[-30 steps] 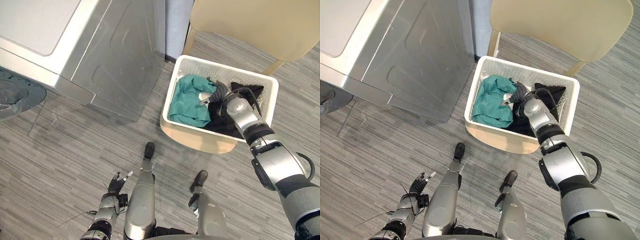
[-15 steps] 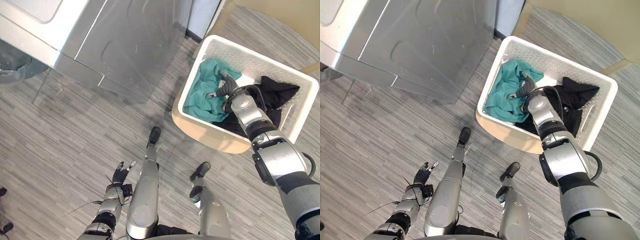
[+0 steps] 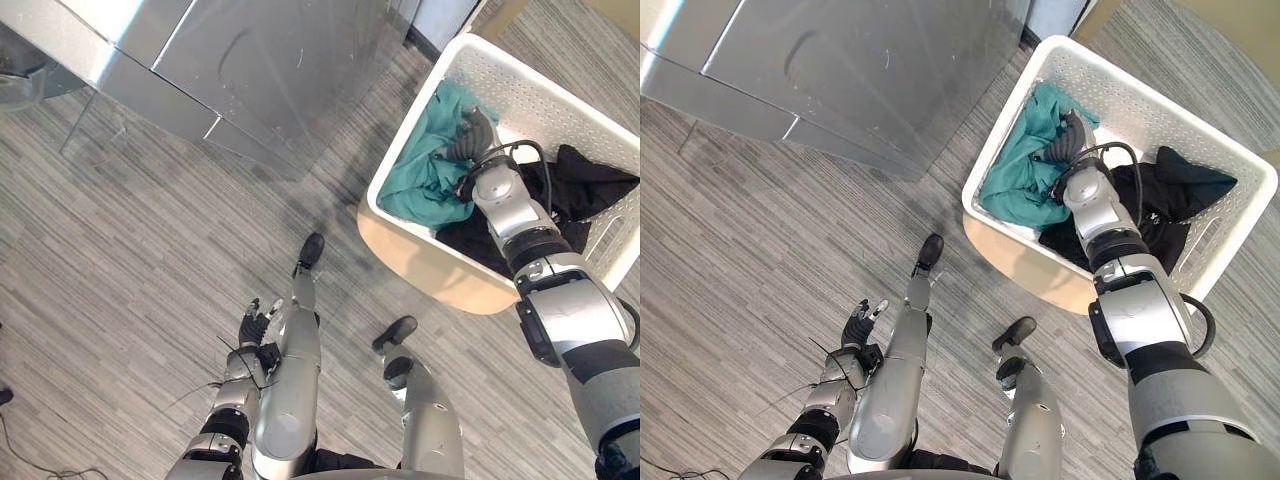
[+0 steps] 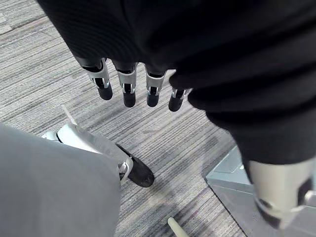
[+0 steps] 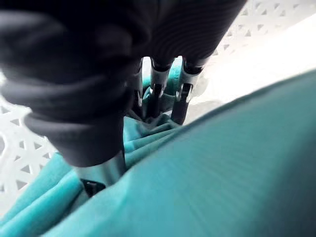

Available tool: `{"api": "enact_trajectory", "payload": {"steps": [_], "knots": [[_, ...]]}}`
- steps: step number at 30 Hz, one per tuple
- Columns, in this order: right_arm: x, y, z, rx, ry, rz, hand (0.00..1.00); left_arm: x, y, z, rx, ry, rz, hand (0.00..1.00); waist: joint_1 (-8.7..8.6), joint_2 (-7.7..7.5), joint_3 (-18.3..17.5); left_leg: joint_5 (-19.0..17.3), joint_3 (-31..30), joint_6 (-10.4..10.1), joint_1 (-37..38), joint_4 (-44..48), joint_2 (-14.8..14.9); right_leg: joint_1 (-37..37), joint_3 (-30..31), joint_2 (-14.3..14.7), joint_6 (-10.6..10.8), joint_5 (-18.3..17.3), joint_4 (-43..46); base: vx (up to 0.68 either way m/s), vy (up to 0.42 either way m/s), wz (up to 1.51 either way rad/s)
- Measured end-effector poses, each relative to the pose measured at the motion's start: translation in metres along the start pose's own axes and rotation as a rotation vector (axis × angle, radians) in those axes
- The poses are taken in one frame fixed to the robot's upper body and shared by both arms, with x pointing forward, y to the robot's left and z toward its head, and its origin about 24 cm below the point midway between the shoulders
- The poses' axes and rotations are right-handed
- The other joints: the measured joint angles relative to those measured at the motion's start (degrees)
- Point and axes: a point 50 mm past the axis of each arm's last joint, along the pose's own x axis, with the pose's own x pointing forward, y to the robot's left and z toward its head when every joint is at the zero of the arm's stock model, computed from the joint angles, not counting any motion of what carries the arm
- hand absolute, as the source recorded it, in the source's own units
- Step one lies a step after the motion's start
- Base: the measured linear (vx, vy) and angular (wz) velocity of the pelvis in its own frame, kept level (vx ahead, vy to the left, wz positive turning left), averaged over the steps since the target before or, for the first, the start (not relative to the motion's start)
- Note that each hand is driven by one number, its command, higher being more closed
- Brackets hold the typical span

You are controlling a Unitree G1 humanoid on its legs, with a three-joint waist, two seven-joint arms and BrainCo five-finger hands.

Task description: Pick up the laundry basket with both hands and put the clothes into the washing machine.

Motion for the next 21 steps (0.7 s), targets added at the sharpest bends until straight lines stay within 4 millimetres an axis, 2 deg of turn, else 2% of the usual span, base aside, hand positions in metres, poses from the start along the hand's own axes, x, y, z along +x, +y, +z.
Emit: {"api": "enact_trajectory", "payload": {"steps": [4, 6, 8, 12, 14, 16, 17, 20, 21], "knots": [[-0.002, 0.006, -0.006, 0.017, 0.044, 0.015, 1.00, 0.000, -0.002, 0.001, -0.014, -0.004, 0.003, 0.00, -0.08, -0.37, -0.33, 0.00, 0.62, 0.01, 0.12, 0.91, 0.18, 0.35, 0.03, -0.49, -0.05, -0.03, 0.57, -0.01, 0.003, 0.01], [-0.006, 0.013, -0.017, 0.053, 0.099, 0.033, 1.00, 0.000, -0.001, 0.001, -0.033, -0.002, 0.017, 0.00, -0.07, -0.46, -0.39, -0.01, 1.15, 0.02, 0.87, 1.50, 0.00, 1.32, 0.02, -0.74, -0.02, -0.05, 0.64, -0.02, 0.024, 0.06], [-0.014, 0.025, -0.036, 0.106, 0.185, 0.069, 1.00, -0.002, 0.000, -0.003, -0.063, 0.014, 0.031, 0.00, 0.05, -0.50, -0.41, -0.02, 2.14, 0.04, 3.49, 1.46, -0.07, 3.68, 0.28, -1.10, 0.05, -0.09, 0.65, -0.04, 0.011, 0.04], [-0.020, 0.022, -0.055, 0.260, 0.280, 0.037, 1.00, -0.004, 0.007, -0.008, -0.107, 0.036, 0.056, 0.00, -0.47, -0.56, -0.45, 0.20, 3.75, 0.38, 8.18, -0.43, 0.09, 6.64, 0.94, -1.78, 0.21, -1.20, 1.53, -0.11, -0.003, 0.01], [-0.021, 0.014, -0.060, 0.407, 0.309, -0.017, 1.00, -0.009, 0.023, -0.021, -0.164, 0.075, 0.114, 0.00, -1.49, -1.33, -1.22, 0.82, 5.25, 0.82, 12.05, -2.85, 0.21, 8.61, 1.79, -2.29, 0.32, -1.31, 1.79, -0.10, -0.015, -0.08], [-0.023, 0.011, -0.065, 0.465, 0.320, -0.043, 1.00, -0.013, 0.033, -0.031, -0.189, 0.108, 0.148, 0.00, -1.75, -1.87, -2.28, 1.34, 5.61, 0.97, 13.57, -3.98, 0.13, 9.54, 1.86, -2.57, 0.41, -1.35, 1.68, -0.04, -0.027, -0.04], [-0.027, 0.006, -0.073, 0.539, 0.335, -0.096, 1.00, -0.019, 0.046, -0.043, -0.229, 0.152, 0.203, 0.00, -1.90, -2.56, -3.47, 1.70, 6.43, 1.06, 16.03, -5.19, 0.08, 11.06, 2.36, -2.82, 0.48, -1.36, 1.34, -0.01, -0.035, -0.06], [-0.037, 0.003, -0.090, 0.632, 0.380, -0.155, 1.00, -0.032, 0.071, -0.066, -0.326, 0.231, 0.321, 0.00, -2.18, -2.98, -7.19, 1.86, 6.81, 1.13, 19.07, -6.95, -0.03, 13.73, 2.73, -2.75, 0.85, -1.21, -0.33, 0.03, -0.041, 0.00], [-0.041, 0.006, -0.096, 0.670, 0.398, -0.163, 1.00, -0.041, 0.087, -0.076, -0.388, 0.256, 0.396, 0.00, -2.45, -3.04, -9.27, 1.92, 7.09, 1.14, 20.99, -8.16, 0.03, 15.50, 2.88, -2.45, 1.18, -1.02, -1.64, 0.05, -0.047, -0.03]]}}
